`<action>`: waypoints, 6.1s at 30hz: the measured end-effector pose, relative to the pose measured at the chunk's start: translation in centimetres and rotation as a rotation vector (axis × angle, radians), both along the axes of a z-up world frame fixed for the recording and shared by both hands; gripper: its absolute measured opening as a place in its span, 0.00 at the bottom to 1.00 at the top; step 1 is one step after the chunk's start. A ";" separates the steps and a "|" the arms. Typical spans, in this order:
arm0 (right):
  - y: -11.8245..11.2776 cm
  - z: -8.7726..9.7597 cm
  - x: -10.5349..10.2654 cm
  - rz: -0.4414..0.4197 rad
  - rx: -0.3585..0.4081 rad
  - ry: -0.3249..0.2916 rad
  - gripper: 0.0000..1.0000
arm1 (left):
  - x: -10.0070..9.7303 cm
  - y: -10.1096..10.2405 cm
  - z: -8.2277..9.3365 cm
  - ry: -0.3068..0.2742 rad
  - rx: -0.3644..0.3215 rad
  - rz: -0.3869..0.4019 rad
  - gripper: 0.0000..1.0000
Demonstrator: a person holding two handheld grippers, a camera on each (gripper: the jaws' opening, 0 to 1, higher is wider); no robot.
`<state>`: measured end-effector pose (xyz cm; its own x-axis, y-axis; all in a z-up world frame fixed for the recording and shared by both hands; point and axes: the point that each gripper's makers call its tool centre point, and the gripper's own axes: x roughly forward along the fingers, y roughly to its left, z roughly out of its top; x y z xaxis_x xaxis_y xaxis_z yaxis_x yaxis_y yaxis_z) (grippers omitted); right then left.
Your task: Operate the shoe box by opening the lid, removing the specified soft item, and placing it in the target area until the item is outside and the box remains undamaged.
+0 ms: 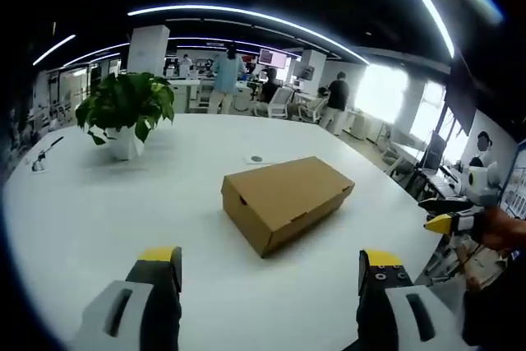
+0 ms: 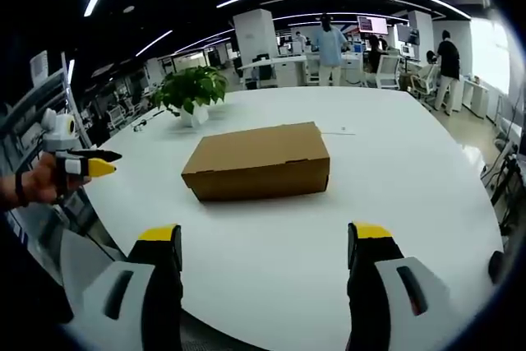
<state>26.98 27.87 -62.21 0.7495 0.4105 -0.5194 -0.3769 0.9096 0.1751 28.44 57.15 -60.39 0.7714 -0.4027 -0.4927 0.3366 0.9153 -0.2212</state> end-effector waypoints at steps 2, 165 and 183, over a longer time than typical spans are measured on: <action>0.0 0.0 0.0 -0.001 0.002 -0.002 0.78 | 0.0 0.0 0.0 0.001 0.000 -0.001 0.91; 3.1 -8.3 21.0 0.086 0.041 0.110 0.65 | 15.2 -6.5 -10.9 0.149 -0.192 0.089 0.69; 4.0 -8.4 20.3 0.101 0.042 0.117 0.64 | 14.3 -5.5 -10.8 0.137 -0.217 0.107 0.64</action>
<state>47.32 31.90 -70.65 0.6387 0.5039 -0.5815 -0.4409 0.8590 0.2601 42.71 51.68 -71.14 0.7471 -0.4305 -0.5065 0.1942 0.8701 -0.4530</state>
